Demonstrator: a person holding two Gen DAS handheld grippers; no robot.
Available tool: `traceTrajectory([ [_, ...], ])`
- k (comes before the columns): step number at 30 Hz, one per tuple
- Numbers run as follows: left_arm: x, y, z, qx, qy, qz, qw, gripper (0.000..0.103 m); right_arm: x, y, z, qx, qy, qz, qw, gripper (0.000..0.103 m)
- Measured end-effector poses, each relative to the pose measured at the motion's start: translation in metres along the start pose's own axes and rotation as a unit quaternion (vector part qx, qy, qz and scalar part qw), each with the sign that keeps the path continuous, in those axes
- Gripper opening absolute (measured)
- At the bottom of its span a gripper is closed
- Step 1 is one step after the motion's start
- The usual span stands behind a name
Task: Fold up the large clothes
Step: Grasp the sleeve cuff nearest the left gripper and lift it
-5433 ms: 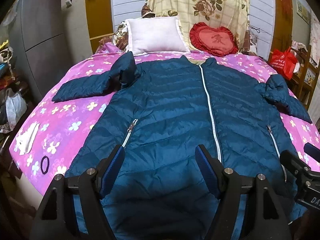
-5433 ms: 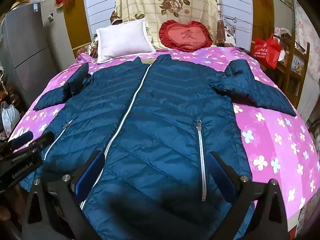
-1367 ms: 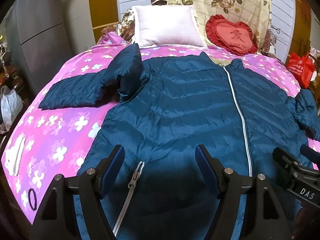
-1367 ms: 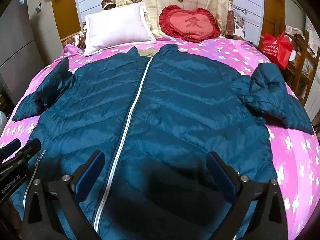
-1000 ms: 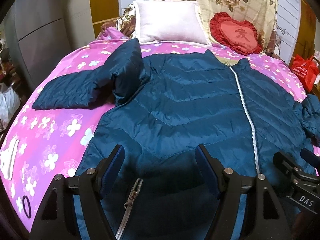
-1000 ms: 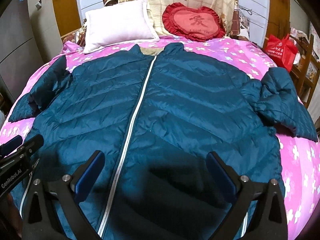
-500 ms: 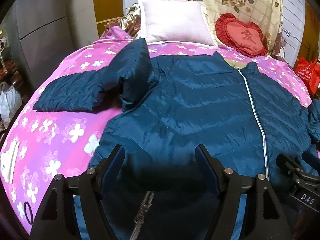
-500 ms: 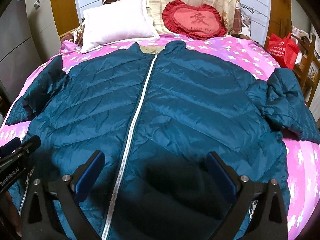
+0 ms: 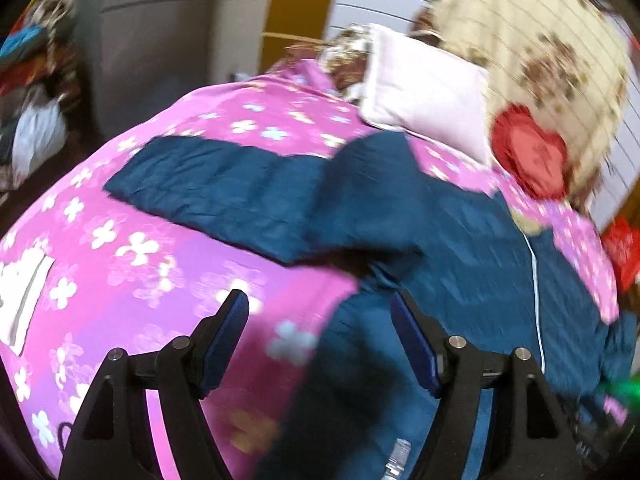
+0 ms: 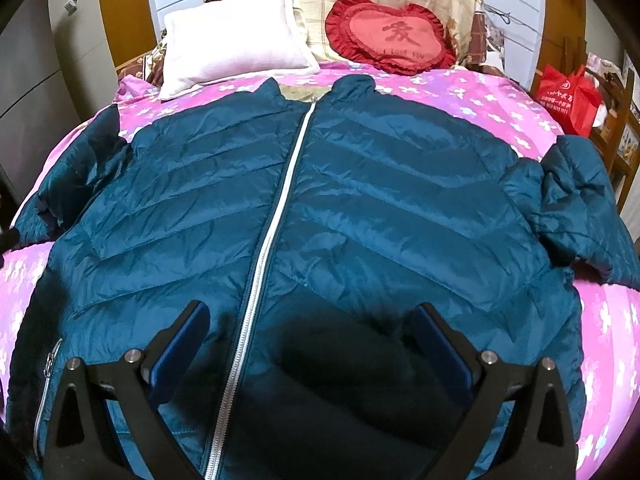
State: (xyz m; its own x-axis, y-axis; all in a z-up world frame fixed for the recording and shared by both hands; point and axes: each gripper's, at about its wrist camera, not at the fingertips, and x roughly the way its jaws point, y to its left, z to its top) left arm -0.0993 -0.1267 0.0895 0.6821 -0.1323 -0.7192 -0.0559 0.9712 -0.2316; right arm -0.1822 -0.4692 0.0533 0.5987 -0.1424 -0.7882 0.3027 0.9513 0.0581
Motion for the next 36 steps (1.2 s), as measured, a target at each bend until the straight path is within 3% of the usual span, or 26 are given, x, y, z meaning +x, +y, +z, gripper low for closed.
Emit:
traceTrajectory([
  [5, 0.017, 0.055, 0.031, -0.059, -0.010, 0.041, 0.9974, 0.047, -0.002, 0.000, -0.001, -0.002, 0.001, 0.007, 1.000, 0.103],
  [11, 0.052, 0.122, 0.071, -0.111, -0.023, 0.104, 0.9881, 0.047, -0.009, 0.003, -0.001, -0.007, -0.009, 0.016, 1.000, 0.103],
  [15, 0.076, 0.159, 0.090, -0.165, -0.016, 0.114, 0.9796, 0.047, -0.006, 0.009, 0.002, -0.029, -0.006, 0.006, 1.000, 0.103],
  [24, 0.115, 0.189, 0.105, -0.207, -0.009, 0.170, 0.9634, 0.047, -0.007, 0.012, 0.001, -0.028, -0.006, 0.023, 0.999, 0.103],
  [28, 0.134, 0.195, 0.103, -0.220, 0.010, 0.176, 0.9595, 0.047, -0.011, 0.019, 0.002, -0.038, -0.014, 0.032, 0.999, 0.103],
  [31, 0.137, 0.194, 0.104, -0.215, -0.008, 0.173, 0.9611, 0.047, -0.010, 0.024, 0.002, -0.049, -0.011, 0.032, 0.998, 0.103],
  [33, 0.139, 0.193, 0.103, -0.205, -0.020, 0.158, 0.9658, 0.032, -0.008, 0.027, 0.001, -0.055, -0.009, 0.029, 0.998, 0.103],
  [35, 0.140, 0.194, 0.103, -0.200, -0.019, 0.141, 0.9695, 0.004, -0.007, 0.028, 0.000, -0.057, -0.007, 0.027, 0.998, 0.103],
  [36, 0.139, 0.195, 0.104, -0.202, -0.014, 0.121, 0.9718, 0.000, -0.006, 0.029, 0.000, -0.058, -0.005, 0.026, 0.998, 0.103],
])
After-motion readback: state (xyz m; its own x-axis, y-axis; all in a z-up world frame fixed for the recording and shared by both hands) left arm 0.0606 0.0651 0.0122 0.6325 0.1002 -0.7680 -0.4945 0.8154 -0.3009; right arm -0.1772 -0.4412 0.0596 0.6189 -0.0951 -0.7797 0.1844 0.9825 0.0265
